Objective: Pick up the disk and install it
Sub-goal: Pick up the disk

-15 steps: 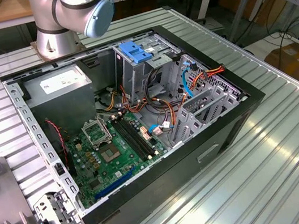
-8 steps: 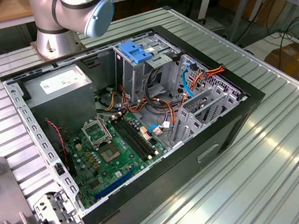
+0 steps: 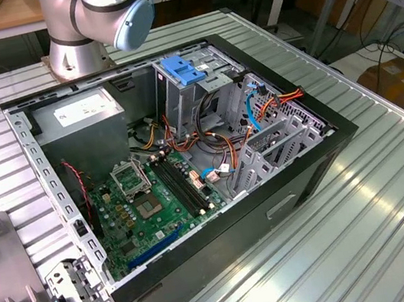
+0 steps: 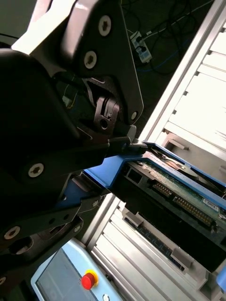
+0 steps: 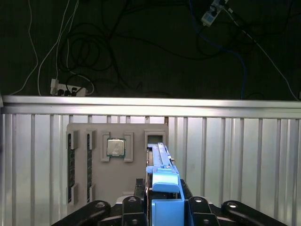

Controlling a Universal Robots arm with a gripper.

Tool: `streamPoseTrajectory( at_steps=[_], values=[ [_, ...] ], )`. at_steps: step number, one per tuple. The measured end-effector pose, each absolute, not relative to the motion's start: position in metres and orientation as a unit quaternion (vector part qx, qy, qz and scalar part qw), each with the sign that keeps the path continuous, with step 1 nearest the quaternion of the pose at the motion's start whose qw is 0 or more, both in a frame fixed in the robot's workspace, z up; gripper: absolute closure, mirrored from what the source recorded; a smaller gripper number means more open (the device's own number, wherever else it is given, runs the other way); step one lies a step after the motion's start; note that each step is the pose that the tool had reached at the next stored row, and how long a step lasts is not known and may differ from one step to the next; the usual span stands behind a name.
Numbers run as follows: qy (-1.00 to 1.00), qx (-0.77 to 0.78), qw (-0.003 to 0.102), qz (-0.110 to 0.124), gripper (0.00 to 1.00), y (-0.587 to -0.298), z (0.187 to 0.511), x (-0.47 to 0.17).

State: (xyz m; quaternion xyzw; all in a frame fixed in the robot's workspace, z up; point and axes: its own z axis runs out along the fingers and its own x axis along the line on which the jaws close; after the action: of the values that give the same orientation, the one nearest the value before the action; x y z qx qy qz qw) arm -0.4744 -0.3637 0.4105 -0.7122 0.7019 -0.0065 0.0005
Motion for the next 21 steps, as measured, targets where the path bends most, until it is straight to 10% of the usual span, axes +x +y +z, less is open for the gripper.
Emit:
streamPoseTrajectory(
  at_steps=[21],
  values=[
    [0.702, -0.712, 0.0, -0.007, 0.63, -0.364, 0.426, -0.474]
  ],
)
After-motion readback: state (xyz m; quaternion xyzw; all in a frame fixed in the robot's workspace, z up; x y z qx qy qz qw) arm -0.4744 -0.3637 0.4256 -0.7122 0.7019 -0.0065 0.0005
